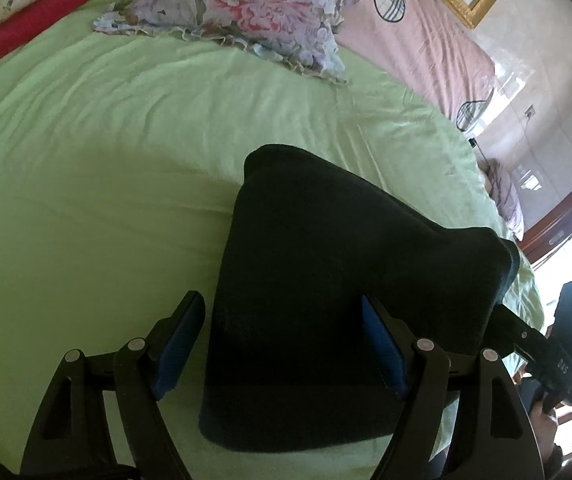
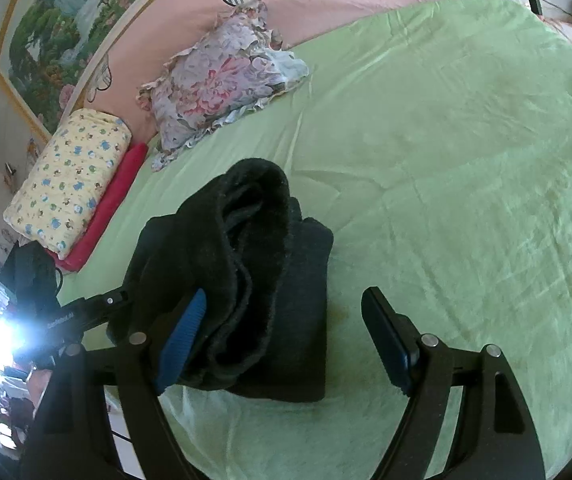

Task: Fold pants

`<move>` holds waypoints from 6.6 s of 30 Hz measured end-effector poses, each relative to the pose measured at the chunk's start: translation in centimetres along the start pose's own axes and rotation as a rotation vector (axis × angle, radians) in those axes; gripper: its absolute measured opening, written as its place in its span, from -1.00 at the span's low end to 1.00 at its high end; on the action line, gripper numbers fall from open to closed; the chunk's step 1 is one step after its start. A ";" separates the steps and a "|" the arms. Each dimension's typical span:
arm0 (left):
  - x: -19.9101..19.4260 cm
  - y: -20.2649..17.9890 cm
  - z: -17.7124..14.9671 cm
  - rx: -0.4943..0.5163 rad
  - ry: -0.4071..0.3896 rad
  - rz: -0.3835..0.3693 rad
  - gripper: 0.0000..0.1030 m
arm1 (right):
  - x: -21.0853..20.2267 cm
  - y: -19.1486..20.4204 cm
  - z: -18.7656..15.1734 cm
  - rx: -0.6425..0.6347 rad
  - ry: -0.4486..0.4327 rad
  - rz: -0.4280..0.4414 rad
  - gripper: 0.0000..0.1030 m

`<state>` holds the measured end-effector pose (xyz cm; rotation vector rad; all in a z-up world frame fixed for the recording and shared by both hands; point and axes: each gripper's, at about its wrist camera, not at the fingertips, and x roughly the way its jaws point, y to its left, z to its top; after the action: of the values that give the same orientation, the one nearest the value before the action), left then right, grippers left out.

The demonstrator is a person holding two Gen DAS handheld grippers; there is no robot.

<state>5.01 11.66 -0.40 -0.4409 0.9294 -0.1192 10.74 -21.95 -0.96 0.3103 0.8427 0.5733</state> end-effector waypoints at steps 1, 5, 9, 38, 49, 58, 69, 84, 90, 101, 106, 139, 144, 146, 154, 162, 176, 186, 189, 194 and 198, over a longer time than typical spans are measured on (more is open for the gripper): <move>0.3 0.0 0.1 0.002 0.004 0.003 0.55 | 0.0 0.0 -0.1 -0.003 -0.001 0.000 0.56; 1.2 -0.1 0.4 0.002 0.016 0.007 0.58 | 0.6 -0.8 -0.1 0.021 0.004 0.038 0.56; 1.8 -0.4 0.8 0.007 0.023 0.009 0.58 | 0.8 -1.1 -0.1 0.031 0.000 0.069 0.56; 0.0 -2.2 0.6 0.040 -0.002 0.004 -0.33 | 1.1 -0.5 0.0 0.041 0.007 0.201 -0.01; -3.0 -2.5 0.6 0.029 -0.045 -0.026 -0.41 | 0.1 0.5 0.3 0.024 -0.009 0.208 -0.09; -6.7 -1.7 0.7 -0.004 -0.111 -0.013 -0.41 | -0.1 2.6 0.9 -0.010 -0.012 0.249 -0.11; -9.3 1.0 2.8 -0.040 -0.190 0.046 -0.41 | 2.1 6.5 3.3 -0.081 -0.021 0.300 -0.11; -7.6 3.9 7.8 -0.063 -0.234 0.159 -0.41 | 8.8 9.1 8.3 -0.109 -0.011 0.333 -0.11; -6.1 4.7 9.6 -0.069 -0.240 0.197 -0.41 | 11.3 9.6 9.9 -0.122 0.007 0.325 -0.11; -3.3 6.4 12.1 -0.089 -0.235 0.232 -0.41 | 15.7 10.0 12.5 -0.161 0.020 0.309 -0.11; -2.0 7.0 12.1 -0.086 -0.222 0.261 -0.39 | 17.4 9.9 12.6 -0.181 0.038 0.263 -0.03; -4.1 7.7 6.3 -0.118 -0.210 0.371 0.53 | 14.9 6.1 10.3 -0.172 -0.105 0.151 0.40; -4.9 6.4 4.8 -0.061 -0.213 0.411 0.55 | 13.5 8.0 8.3 -0.271 -0.109 0.155 0.50; -5.2 6.1 4.4 -0.040 -0.215 0.430 0.55 | 13.1 8.9 7.6 -0.320 -0.114 0.152 0.53; -5.8 5.4 2.6 0.010 -0.219 0.452 0.57 | 12.9 10.7 6.1 -0.430 -0.104 0.116 0.55; -5.9 5.7 1.9 0.045 -0.215 0.467 0.60 | 12.5 11.8 5.0 -0.486 -0.098 0.106 0.57; -5.7 6.6 1.8 0.074 -0.220 0.484 0.65 | 12.4 13.1 3.7 -0.567 -0.107 0.072 0.74; -4.5 6.0 1.3 0.123 -0.197 0.503 0.65 | 12.8 12.8 3.8 -0.551 -0.093 0.058 0.76; -4.4 5.8 1.2 0.132 -0.200 0.508 0.65 | 12.9 12.8 3.8 -0.550 -0.088 0.058 0.78; -4.2 5.7 1.2 0.138 -0.206 0.511 0.65 | 13.1 12.8 3.8 -0.555 -0.083 0.055 0.79; -4.1 5.9 1.4 0.132 -0.199 0.500 0.65 | 13.1 12.9 3.7 -0.561 -0.083 0.051 0.79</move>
<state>3.12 18.56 0.93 -0.0869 0.8053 0.3130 15.94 -3.93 -0.44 -0.1570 0.5655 0.8115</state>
